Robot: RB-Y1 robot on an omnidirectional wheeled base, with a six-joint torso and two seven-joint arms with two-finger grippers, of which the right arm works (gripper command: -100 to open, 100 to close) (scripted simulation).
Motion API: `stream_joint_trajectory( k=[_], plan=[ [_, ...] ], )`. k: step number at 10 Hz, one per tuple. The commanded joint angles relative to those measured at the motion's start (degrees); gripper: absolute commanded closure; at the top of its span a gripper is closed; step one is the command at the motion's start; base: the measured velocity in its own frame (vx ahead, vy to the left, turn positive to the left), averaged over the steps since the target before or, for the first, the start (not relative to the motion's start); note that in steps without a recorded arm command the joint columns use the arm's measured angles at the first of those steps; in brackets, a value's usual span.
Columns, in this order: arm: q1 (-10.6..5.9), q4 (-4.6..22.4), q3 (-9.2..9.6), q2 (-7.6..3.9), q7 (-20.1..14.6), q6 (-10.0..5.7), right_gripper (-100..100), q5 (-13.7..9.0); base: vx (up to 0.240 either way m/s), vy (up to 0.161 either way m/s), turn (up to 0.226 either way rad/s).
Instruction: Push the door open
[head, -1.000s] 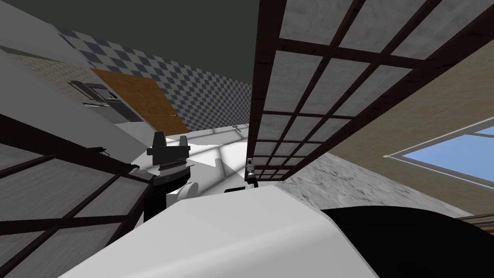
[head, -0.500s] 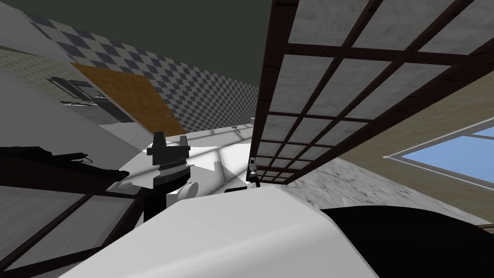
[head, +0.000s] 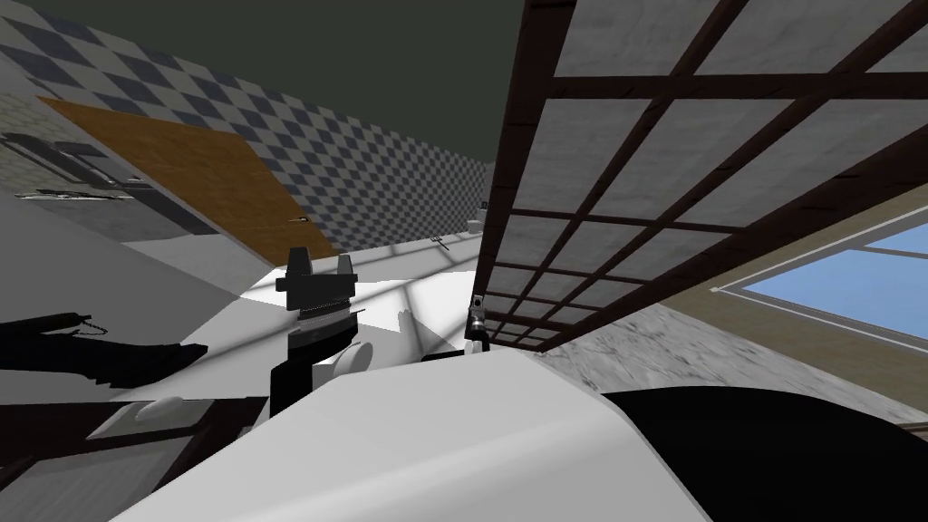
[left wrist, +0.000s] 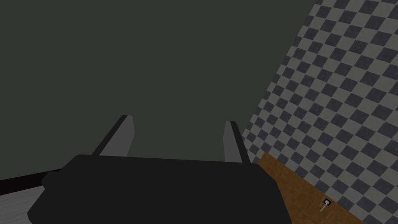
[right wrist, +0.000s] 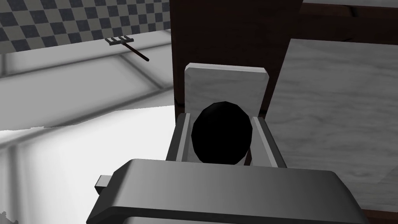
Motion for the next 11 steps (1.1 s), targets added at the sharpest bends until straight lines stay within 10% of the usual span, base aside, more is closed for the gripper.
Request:
stream_joint_trajectory(
  k=[1,6,11],
  plan=[
    [0.0,0.0,0.0,0.0,0.0,0.0,100,0.0,0.084,0.024,-0.029],
    [-0.44,0.2,-2.89,-2.01,0.6,-1.16,100,-2.1,0.168,0.038,-0.05],
    [-0.73,0.6,-5.62,-1.66,1.1,-2.17,100,-4.2,0.207,0.032,-0.057]
  ],
)
